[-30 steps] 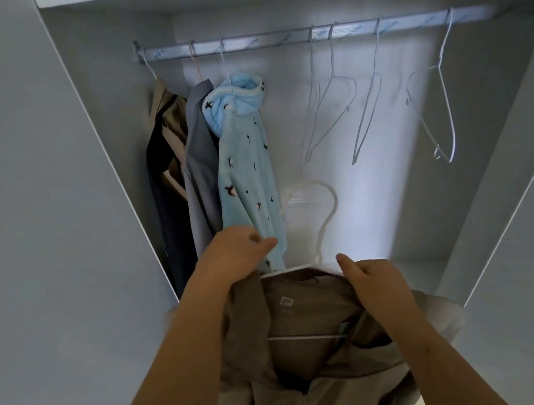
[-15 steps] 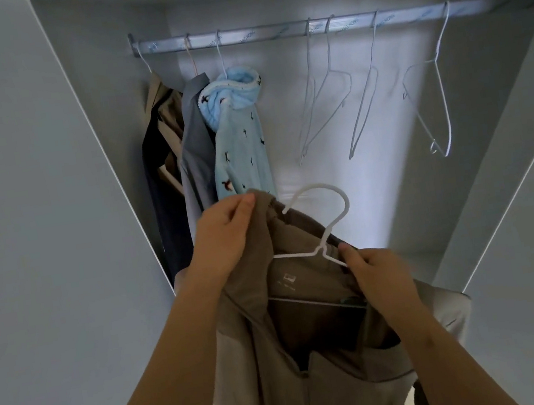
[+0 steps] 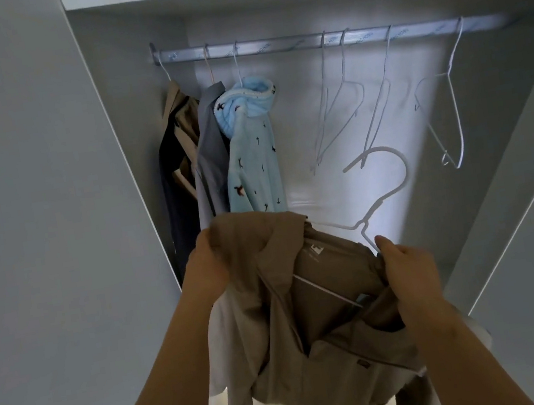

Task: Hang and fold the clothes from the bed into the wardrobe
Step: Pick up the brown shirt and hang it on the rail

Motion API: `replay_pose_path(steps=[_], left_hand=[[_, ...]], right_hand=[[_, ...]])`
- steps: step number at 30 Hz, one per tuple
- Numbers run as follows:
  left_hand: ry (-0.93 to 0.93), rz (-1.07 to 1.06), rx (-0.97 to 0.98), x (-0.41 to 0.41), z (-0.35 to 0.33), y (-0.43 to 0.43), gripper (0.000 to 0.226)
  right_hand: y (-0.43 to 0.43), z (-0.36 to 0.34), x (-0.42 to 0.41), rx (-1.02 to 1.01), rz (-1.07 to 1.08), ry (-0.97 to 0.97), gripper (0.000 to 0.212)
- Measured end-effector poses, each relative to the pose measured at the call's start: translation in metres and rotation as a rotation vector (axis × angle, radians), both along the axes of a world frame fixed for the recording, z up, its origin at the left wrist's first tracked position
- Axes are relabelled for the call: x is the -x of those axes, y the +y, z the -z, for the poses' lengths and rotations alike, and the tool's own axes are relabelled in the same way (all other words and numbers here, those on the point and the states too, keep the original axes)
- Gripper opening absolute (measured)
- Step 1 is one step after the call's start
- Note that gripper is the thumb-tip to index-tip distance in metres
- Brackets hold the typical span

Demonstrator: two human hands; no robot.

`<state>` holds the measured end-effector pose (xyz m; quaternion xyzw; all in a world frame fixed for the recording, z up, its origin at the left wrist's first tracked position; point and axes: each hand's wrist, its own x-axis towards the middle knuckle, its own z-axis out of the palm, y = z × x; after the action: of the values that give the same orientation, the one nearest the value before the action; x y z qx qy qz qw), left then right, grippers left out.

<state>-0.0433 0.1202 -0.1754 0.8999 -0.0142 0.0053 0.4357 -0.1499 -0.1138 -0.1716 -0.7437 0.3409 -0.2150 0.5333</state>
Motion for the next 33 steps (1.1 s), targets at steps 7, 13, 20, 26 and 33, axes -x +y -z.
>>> replay_pose_path(steps=[7, 13, 20, 26, 33], left_hand=[[-0.173, -0.249, -0.048, -0.009, 0.010, 0.015, 0.017], [-0.122, -0.202, 0.013, -0.017, -0.004, 0.020, 0.016], [0.291, 0.078, 0.261, 0.001, 0.018, -0.009, 0.019], [-0.220, -0.321, 0.083, -0.009, 0.012, 0.010, 0.023], [-0.339, -0.155, -0.086, -0.012, -0.005, 0.003, 0.025]], right_hand=[[0.003, -0.001, -0.003, 0.000, -0.014, 0.021, 0.048], [-0.003, 0.003, -0.002, 0.053, 0.015, 0.053, 0.047], [-0.006, 0.003, -0.002, 0.077, 0.035, 0.066, 0.050], [-0.012, 0.007, 0.006, 0.108, 0.014, 0.056, 0.047], [-0.004, 0.009, 0.005, 0.180, -0.081, 0.103, 0.049]])
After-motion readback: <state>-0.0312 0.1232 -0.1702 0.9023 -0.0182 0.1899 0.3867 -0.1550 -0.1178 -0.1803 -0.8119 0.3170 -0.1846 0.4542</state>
